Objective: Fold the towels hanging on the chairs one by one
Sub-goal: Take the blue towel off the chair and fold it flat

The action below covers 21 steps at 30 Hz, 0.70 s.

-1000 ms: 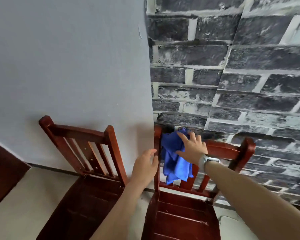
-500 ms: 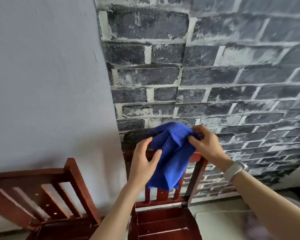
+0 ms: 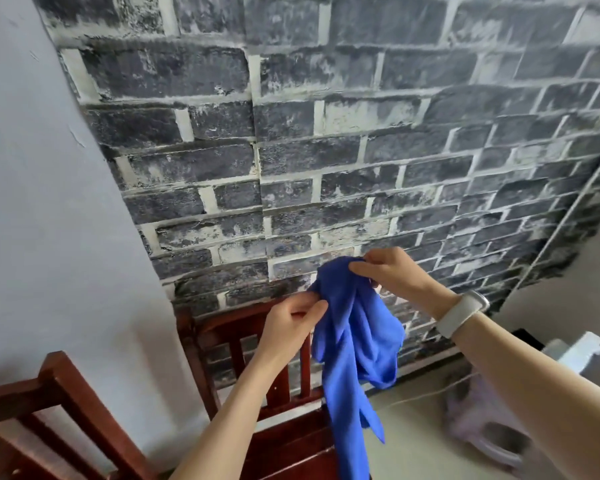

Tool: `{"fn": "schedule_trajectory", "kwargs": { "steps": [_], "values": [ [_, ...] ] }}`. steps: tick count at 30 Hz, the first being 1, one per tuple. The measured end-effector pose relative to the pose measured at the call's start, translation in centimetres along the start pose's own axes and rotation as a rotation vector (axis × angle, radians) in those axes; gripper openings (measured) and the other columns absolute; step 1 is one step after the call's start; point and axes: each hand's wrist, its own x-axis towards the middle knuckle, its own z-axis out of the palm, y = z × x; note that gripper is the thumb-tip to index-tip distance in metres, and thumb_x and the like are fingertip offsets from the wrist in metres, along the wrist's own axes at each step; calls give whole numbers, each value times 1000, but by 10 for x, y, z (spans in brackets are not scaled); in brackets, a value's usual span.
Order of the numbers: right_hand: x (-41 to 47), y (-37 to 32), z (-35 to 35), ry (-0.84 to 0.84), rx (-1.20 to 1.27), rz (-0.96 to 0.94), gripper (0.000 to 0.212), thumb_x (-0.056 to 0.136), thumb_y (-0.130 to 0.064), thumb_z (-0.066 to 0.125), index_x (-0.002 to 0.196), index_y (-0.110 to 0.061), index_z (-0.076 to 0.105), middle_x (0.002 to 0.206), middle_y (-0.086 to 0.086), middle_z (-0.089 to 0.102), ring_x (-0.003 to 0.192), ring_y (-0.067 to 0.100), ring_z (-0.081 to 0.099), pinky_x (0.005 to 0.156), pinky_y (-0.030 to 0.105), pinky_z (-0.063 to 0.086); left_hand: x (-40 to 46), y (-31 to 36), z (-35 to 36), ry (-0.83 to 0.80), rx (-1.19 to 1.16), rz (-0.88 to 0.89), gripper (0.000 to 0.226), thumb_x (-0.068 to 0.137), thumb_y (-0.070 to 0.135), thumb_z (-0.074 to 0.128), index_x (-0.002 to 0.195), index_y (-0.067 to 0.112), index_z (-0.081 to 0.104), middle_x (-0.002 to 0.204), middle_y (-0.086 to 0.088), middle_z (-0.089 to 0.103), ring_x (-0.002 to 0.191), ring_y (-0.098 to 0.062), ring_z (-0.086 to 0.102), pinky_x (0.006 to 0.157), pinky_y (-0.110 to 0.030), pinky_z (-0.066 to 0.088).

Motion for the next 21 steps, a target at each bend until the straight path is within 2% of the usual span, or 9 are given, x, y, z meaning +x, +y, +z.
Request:
{"fn": "schedule_trajectory", "kwargs": {
  "steps": [3,5,7,8,10,12,14,18,21],
  "values": [
    [-5,1,-5,-21,-127,-95,35,88,-22,57,60,-6,44,57,8,41,56,18,32,49,28,24,1,11,11,6,24,47,12,81,19,68,90,27,65,93,6,70,86,-5,65,79,-20,50],
    [-9,2,-5,-31,-129,-146,35,91,-23,54,64,-2,47,59,11,40,57,17,33,50,29,24,2,13,20,48,65,66,14,76,23,72,84,30,62,89,5,69,85,-10,65,80,-28,52],
    [-11,2,-6,16,57,-151,36,92,-25,51,64,-2,48,55,9,40,52,16,34,48,26,27,-2,15,27,77,84,62,19,69,31,73,85,25,63,90,0,70,87,-16,66,83,-36,52],
    [-10,1,-7,75,152,-129,38,93,-26,51,63,-3,47,54,8,41,49,15,35,47,25,28,-6,15,30,54,61,54,30,66,37,72,91,23,63,92,2,70,90,-15,66,84,-37,52],
    [-7,0,-10,182,326,-58,39,92,-27,51,60,-6,47,51,7,43,42,13,40,45,24,33,-14,10,35,-67,4,53,51,61,46,68,106,23,60,102,10,68,96,-6,64,86,-27,51],
    [-5,-3,-13,227,490,7,35,92,-25,52,65,-3,49,51,7,44,35,7,42,41,22,39,-23,4,39,-174,62,35,55,65,39,68,116,28,52,110,19,62,101,6,58,82,-15,47],
    [-3,-4,-13,249,637,56,32,92,-24,52,69,-2,52,55,7,45,33,4,45,38,18,42,-29,-5,39,-170,141,-4,43,72,27,69,109,39,49,106,25,58,99,11,53,80,-11,42],
    [5,-3,-12,275,835,125,31,92,-23,52,67,-5,53,60,9,47,35,6,50,38,15,45,-28,-19,36,-38,218,30,25,81,17,64,86,41,56,96,15,61,98,-8,59,88,-28,46],
    [8,-4,-9,261,896,158,31,91,-23,54,65,-7,51,60,7,46,35,7,52,40,16,47,-23,-17,34,21,225,56,28,84,8,60,78,36,57,96,14,55,99,-13,56,87,-25,42]
  ]
}}
